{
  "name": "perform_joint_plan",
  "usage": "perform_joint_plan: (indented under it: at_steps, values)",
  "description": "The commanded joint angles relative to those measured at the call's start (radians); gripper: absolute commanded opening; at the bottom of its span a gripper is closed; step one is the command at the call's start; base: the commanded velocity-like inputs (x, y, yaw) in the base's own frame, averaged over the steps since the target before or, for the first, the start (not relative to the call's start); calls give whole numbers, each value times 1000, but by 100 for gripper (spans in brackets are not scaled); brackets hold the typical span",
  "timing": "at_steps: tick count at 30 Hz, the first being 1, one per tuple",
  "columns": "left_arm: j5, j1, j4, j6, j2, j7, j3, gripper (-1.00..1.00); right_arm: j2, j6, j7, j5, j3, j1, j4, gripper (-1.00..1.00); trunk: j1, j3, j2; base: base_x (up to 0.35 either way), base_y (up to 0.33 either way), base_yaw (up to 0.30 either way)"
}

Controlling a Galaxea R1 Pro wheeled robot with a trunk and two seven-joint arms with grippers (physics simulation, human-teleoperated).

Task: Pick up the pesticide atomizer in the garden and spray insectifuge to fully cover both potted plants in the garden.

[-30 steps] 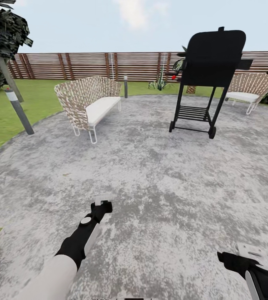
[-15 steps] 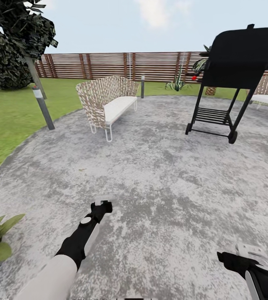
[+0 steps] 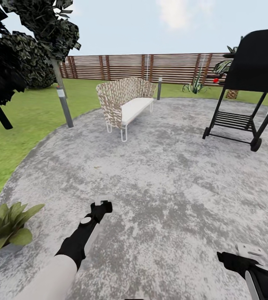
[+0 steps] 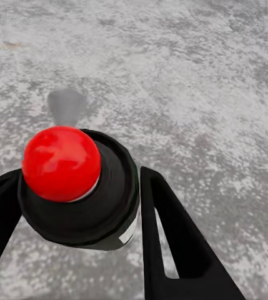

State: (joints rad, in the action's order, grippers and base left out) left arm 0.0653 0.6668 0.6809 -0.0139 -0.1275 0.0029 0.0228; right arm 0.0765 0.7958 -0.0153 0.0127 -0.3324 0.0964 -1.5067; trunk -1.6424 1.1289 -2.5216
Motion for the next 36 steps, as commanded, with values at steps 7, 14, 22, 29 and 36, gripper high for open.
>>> perform_joint_plan:
  at_steps: [7,14,22,29,36]
  values:
    - [7,0,0,-1,0,0,2,-100,0,5,-2,1,-1,0,-1,100,3,-26,1,0,0,249]
    - [7,0,0,-1,0,1,2,-100,0,5,-2,1,-1,0,-1,100,6,-53,3,0,0,249]
    - [7,0,0,-1,0,0,2,-100,0,5,-2,1,-1,0,-1,100,10,-84,5,0,0,249]
    - [7,0,0,-1,0,0,2,-100,0,5,-2,1,0,0,-1,100,13,-111,6,0,0,157]
    - [7,0,0,-1,0,0,2,-100,0,5,-2,1,-1,0,-1,100,16,-138,8,0,0,43]
